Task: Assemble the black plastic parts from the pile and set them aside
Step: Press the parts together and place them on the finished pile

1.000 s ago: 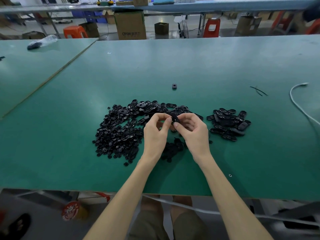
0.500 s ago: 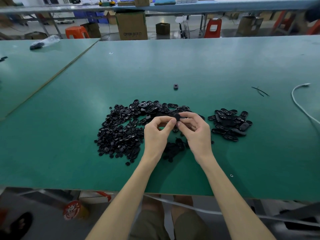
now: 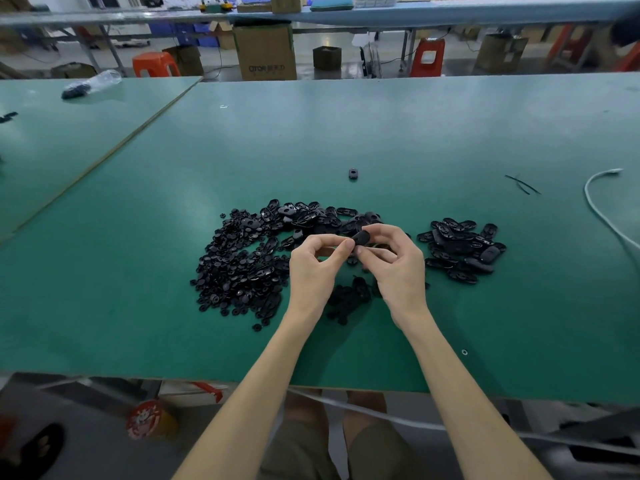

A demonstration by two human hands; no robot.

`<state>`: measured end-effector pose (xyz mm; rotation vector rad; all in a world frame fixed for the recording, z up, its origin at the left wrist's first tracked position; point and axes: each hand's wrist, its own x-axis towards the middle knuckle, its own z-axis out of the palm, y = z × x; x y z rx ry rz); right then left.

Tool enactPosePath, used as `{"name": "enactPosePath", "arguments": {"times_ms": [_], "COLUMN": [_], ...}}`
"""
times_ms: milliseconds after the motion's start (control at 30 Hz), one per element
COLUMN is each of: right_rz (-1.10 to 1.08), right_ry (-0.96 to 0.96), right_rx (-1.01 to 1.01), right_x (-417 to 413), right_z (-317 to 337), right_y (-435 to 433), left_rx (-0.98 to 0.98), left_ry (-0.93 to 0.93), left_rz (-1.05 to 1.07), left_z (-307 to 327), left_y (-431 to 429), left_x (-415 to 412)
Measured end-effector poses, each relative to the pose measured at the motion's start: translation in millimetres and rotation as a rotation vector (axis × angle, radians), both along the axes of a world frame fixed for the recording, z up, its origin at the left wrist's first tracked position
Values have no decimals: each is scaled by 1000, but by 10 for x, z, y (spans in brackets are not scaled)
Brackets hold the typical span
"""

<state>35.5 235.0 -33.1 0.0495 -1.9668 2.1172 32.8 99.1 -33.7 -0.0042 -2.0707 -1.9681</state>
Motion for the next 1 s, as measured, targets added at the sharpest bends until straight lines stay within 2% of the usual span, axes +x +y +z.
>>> {"name": "enactPosePath", "arguments": {"times_ms": [533, 1000], "right_rz": [0, 14], "right_ry": [37, -5], "right_rx": [29, -13], "right_x": [-2, -7], "right_z": [2, -7], "right_y": [-2, -8], "left_rx": [-27, 10], "left_ry": [-4, -43], "left_rz": [3, 25], "left_z": [-3, -18], "left_y": [-14, -16], "left_x": [-16, 3]}}
